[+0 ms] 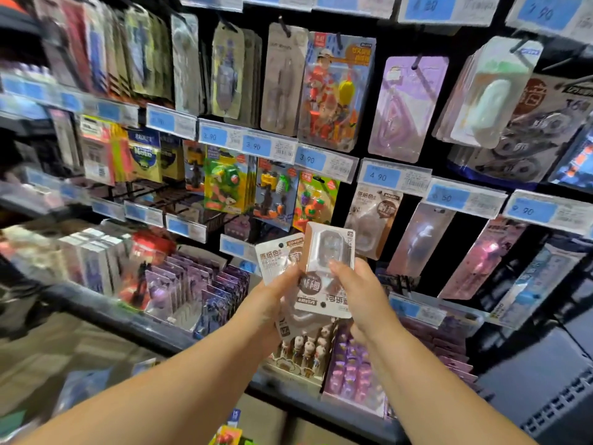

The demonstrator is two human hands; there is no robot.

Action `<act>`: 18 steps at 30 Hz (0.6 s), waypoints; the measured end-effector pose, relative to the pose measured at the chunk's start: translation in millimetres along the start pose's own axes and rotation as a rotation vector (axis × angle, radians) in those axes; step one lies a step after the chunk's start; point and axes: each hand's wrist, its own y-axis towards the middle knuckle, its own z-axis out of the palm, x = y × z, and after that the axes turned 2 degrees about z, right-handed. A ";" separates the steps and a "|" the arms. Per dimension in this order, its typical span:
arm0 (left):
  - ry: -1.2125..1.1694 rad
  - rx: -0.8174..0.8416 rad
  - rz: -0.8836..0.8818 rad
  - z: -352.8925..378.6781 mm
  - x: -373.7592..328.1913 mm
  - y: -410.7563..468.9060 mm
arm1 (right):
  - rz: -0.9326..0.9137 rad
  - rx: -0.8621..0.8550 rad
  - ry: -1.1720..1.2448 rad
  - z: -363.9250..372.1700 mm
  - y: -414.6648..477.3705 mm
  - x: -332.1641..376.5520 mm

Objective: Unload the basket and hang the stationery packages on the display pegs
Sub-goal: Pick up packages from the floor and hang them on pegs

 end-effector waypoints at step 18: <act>0.036 -0.339 0.024 -28.7 0.3 15.5 | -0.004 0.181 -0.167 -58.0 21.0 6.0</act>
